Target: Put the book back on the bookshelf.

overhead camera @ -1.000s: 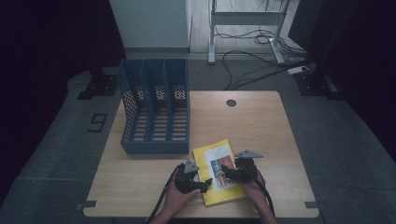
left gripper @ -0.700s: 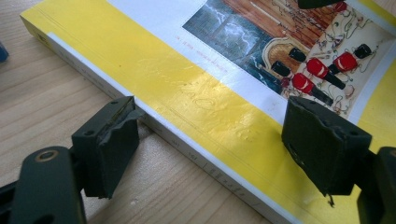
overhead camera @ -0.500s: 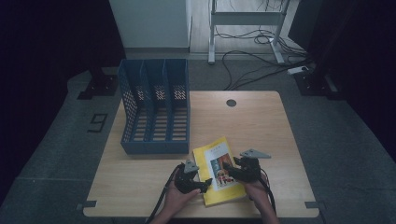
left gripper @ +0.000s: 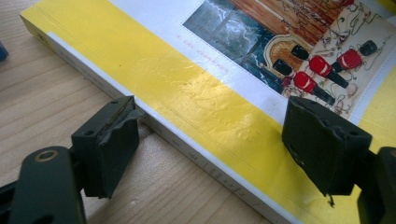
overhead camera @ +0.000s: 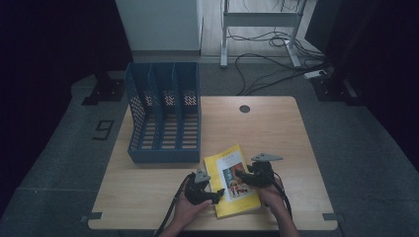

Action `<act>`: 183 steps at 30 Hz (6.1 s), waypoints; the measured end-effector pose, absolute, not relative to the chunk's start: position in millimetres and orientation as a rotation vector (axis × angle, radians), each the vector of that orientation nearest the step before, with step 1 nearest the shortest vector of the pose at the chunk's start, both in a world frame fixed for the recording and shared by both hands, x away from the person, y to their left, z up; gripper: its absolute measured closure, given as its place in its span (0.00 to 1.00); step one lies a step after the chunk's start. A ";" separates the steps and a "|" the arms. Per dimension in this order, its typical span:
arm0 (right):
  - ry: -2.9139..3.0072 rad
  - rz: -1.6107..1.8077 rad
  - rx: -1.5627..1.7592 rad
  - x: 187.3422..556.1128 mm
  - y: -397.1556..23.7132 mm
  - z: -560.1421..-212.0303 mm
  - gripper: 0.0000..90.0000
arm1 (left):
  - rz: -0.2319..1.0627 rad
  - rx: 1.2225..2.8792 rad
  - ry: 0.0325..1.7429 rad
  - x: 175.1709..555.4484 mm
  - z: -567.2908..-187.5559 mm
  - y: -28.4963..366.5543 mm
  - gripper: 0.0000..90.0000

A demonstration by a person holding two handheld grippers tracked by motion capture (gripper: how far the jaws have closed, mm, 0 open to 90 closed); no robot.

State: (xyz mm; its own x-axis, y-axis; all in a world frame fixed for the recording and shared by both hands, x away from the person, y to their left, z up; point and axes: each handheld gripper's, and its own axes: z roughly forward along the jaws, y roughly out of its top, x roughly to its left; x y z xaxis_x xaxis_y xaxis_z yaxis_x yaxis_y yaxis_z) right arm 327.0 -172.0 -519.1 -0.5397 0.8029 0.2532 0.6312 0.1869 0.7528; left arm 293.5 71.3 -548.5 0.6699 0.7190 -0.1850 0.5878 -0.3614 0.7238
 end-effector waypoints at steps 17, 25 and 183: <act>2.297 1.325 1.350 327.7 -168.4 -521.0 0.67 | 0.203 2.076 1.007 293.7 -548.4 71.8 0.21; 2.288 1.353 1.345 336.6 -170.4 -529.8 0.68 | 0.203 2.076 1.007 293.8 -548.5 71.7 0.21; 2.154 1.648 1.013 304.5 -166.5 -476.6 0.96 | 0.001 1.832 1.047 328.9 -538.4 96.1 0.25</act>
State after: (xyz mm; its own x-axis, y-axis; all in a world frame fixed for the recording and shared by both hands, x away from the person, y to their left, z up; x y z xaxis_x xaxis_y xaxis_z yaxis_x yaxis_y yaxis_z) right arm 304.5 -166.5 -476.6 -0.7287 0.6516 0.2109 0.3741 0.1206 0.9195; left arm 328.9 96.1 -538.4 0.6275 0.6523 -0.4251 0.6513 -0.1406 0.7457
